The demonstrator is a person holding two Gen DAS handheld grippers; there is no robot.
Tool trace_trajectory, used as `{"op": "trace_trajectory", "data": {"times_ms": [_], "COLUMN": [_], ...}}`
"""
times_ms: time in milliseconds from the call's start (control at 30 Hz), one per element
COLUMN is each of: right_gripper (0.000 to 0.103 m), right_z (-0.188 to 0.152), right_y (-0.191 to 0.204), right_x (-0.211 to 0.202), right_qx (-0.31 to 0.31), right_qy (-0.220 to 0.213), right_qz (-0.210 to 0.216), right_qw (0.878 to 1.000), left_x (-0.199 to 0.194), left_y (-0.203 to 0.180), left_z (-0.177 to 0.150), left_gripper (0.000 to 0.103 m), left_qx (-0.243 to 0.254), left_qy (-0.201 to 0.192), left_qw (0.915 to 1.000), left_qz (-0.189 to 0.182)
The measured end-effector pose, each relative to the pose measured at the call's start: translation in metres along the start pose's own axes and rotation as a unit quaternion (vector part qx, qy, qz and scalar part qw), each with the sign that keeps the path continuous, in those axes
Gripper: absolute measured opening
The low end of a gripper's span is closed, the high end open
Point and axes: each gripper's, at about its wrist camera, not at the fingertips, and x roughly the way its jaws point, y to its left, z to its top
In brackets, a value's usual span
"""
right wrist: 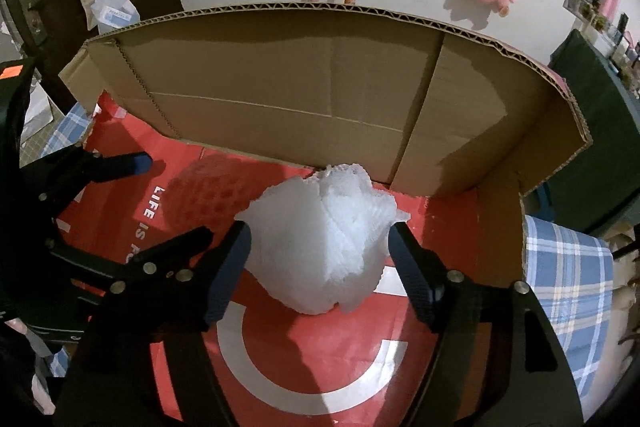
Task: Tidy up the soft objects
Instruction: 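Carry both sponges into the red-lined box and lower them onto its floor, then open both tools, release the sponges, and withdraw toward the table pile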
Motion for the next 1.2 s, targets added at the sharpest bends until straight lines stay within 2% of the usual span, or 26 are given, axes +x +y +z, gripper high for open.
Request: {"op": "trace_trajectory", "data": {"times_ms": [133,267,367,567,733,800,967,1033,1200], "right_gripper": [0.071,0.071,0.073,0.075,0.078,0.083,0.084,0.089,0.092], "right_z": [-0.001,-0.001,-0.001,-0.006,-0.022,-0.032,-0.066,-0.081,-0.129], "right_y": [-0.001,-0.002,-0.001,0.003,0.012,0.017,0.033,0.035,0.055], "right_x": [-0.004,-0.015,-0.029,-0.07,-0.124,-0.15,-0.221,-0.246,-0.3], "right_qx": [0.003,0.009,0.012,0.016,0.015,0.011,0.003,0.005,-0.022], "right_qy": [-0.005,-0.015,-0.027,-0.065,-0.114,-0.14,-0.209,-0.232,-0.294], "right_qz": [0.001,-0.002,0.001,0.005,0.012,0.014,0.007,0.008,-0.021], "right_qw": [1.0,1.0,1.0,0.998,0.993,0.99,0.978,0.973,0.955], "left_x": [-0.001,-0.008,-0.02,-0.051,-0.098,-0.123,-0.186,-0.211,-0.267], "left_y": [0.001,0.0,0.0,0.006,0.001,-0.003,-0.012,-0.016,-0.037], "left_z": [-0.002,-0.003,-0.004,-0.004,-0.011,-0.018,-0.042,-0.055,-0.092], "left_gripper": [0.09,0.096,0.098,0.1,0.103,0.103,0.103,0.103,0.103], "left_qx": [-0.001,-0.003,-0.01,-0.041,-0.062,-0.069,-0.091,-0.09,-0.066], "left_qy": [0.003,-0.004,-0.02,-0.051,-0.091,-0.12,-0.174,-0.198,-0.256], "left_qw": [1.0,1.0,0.9996,0.9978,0.9939,0.9903,0.9804,0.9758,0.9643], "left_qz": [0.004,0.007,0.019,0.015,0.004,0.002,-0.017,-0.018,0.022]}}
